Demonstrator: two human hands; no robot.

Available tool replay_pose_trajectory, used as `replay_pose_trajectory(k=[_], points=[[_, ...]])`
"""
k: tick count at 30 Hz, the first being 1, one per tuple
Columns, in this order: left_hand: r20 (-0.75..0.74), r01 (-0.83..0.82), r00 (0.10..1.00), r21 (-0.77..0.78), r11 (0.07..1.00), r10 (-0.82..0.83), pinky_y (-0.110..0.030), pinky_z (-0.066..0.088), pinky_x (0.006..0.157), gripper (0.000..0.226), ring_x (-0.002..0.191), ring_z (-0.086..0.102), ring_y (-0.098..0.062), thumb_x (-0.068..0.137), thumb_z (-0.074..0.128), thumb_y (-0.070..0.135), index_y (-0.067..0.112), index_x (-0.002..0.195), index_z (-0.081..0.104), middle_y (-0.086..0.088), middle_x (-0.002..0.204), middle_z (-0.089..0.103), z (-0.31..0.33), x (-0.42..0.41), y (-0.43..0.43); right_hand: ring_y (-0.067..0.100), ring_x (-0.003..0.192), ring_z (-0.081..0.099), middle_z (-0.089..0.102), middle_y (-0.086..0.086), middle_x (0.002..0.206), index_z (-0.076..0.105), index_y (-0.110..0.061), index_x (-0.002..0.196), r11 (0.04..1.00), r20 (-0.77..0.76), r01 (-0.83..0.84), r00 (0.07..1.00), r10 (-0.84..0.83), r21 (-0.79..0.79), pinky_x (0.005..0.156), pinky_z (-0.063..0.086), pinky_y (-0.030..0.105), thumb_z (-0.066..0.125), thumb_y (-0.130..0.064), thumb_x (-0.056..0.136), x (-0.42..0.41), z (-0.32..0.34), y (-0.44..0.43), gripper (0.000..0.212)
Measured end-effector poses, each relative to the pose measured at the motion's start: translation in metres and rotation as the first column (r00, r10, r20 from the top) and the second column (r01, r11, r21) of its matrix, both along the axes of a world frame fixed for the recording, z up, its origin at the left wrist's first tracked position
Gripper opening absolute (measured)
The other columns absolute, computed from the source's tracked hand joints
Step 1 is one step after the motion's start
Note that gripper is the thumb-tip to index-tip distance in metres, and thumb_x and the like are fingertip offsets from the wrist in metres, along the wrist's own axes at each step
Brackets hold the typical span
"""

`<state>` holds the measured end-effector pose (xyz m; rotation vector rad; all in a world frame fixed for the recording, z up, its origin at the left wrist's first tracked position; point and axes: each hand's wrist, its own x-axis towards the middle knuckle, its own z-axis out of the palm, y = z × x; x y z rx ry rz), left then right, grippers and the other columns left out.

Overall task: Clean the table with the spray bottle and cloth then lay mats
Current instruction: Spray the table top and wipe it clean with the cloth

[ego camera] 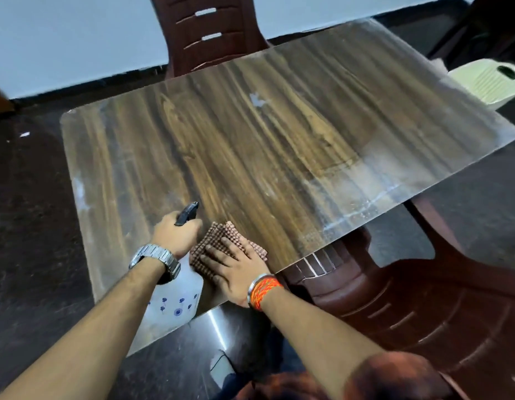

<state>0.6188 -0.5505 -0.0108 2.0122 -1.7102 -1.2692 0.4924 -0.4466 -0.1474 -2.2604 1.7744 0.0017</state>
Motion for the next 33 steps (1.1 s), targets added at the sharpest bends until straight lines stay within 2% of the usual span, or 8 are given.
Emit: replay_pose_trajectory(k=[7, 13, 16, 18, 21, 25, 28, 33], points=[[0.048, 0.067, 0.997, -0.003, 0.998, -0.067, -0.053, 0.058, 0.062, 0.028, 0.046, 0.061, -0.030, 0.060, 0.054, 0.028, 0.005, 0.075, 0.055, -0.006, 0.051, 0.056, -0.001, -0.089, -0.015, 0.026, 0.145, 0.021, 0.024, -0.013, 0.157, 0.024, -0.041, 0.149, 0.939, -0.041, 0.343, 0.939, -0.342, 0.000, 0.115, 0.001, 0.052, 0.021, -0.050, 0.093, -0.192, 0.003, -0.057, 0.057], [0.078, 0.112, 0.991, -0.010, 0.994, -0.111, -0.055, 0.058, 0.068, 0.023, 0.045, 0.060, -0.030, 0.061, 0.055, 0.028, 0.009, 0.073, 0.057, -0.006, 0.047, 0.059, 0.001, -0.135, -0.016, 0.022, 0.148, 0.000, 0.002, -0.016, 0.160, 0.005, -0.043, 0.151, 0.698, -0.077, 0.716, 0.698, -0.712, 0.025, 0.117, -0.005, 0.053, 0.012, -0.051, 0.096, -0.342, 0.000, -0.046, 0.056], [0.081, 0.152, 0.985, -0.001, 0.988, -0.151, -0.051, 0.057, 0.067, 0.026, 0.045, 0.061, -0.030, 0.061, 0.053, 0.029, 0.008, 0.075, 0.057, -0.010, 0.050, 0.061, 0.003, -0.156, -0.014, 0.026, 0.148, -0.003, 0.000, -0.013, 0.161, 0.003, -0.040, 0.152, 0.597, -0.072, 0.801, 0.599, -0.797, 0.049, 0.116, -0.009, 0.055, 0.016, -0.047, 0.097, -0.336, 0.003, -0.044, 0.056], [0.086, 0.182, 0.980, -0.006, 0.983, -0.181, -0.047, 0.057, 0.068, 0.030, 0.050, 0.065, -0.032, 0.060, 0.053, 0.033, 0.008, 0.076, 0.058, -0.012, 0.057, 0.065, 0.000, -0.167, -0.014, 0.031, 0.148, 0.004, 0.009, -0.008, 0.161, 0.011, -0.036, 0.152, 0.654, -0.077, 0.757, 0.652, -0.754, 0.006, 0.115, -0.006, 0.058, 0.020, -0.045, 0.094, -0.291, 0.008, -0.036, 0.059], [0.095, 0.226, 0.970, -0.001, 0.974, -0.225, -0.050, 0.058, 0.071, 0.034, 0.061, 0.069, -0.038, 0.060, 0.053, 0.037, 0.009, 0.077, 0.060, -0.015, 0.066, 0.068, -0.008, -0.183, -0.018, 0.034, 0.145, 0.018, 0.027, -0.004, 0.157, 0.026, -0.033, 0.150, 0.850, -0.027, 0.526, 0.850, -0.526, -0.008, 0.115, 0.005, 0.059, 0.032, -0.043, 0.091, -0.201, 0.013, -0.002, 0.060], [0.082, 0.269, 0.960, -0.007, 0.963, -0.268, -0.044, 0.051, 0.065, 0.041, 0.069, 0.068, -0.037, 0.061, 0.053, 0.038, 0.004, 0.082, 0.061, -0.018, 0.075, 0.071, -0.010, -0.203, -0.018, 0.030, 0.144, 0.025, 0.034, -0.007, 0.154, 0.035, -0.033, 0.146, 0.951, 0.055, 0.307, 0.950, -0.308, 0.022, 0.113, 0.013, 0.055, 0.038, -0.043, 0.092, -0.150, 0.006, 0.034, 0.055], [0.084, 0.292, 0.953, -0.005, 0.956, -0.291, -0.036, 0.042, 0.057, 0.036, 0.063, 0.061, -0.031, 0.075, 0.057, 0.032, 0.001, 0.090, 0.063, -0.013, 0.075, 0.069, -0.010, -0.217, -0.017, 0.027, 0.144, 0.026, 0.035, -0.009, 0.153, 0.034, -0.035, 0.146, 0.973, 0.013, 0.231, 0.973, -0.231, -0.016, 0.114, 0.014, 0.053, 0.033, -0.045, 0.094, -0.192, -0.005, 0.033, 0.053], [0.109, 0.329, 0.939, -0.013, 0.944, -0.326, -0.031, 0.038, 0.055, 0.043, 0.067, 0.065, -0.033, 0.068, 0.052, 0.038, 0.001, 0.090, 0.062, -0.012, 0.072, 0.067, -0.015, -0.228, -0.024, 0.028, 0.145, 0.022, 0.026, -0.008, 0.157, 0.024, -0.036, 0.150, 0.861, -0.084, 0.508, 0.857, -0.508, -0.018, 0.116, 0.007, 0.052, 0.022, -0.047, 0.094, -0.302, 0.001, 0.015, 0.057]])
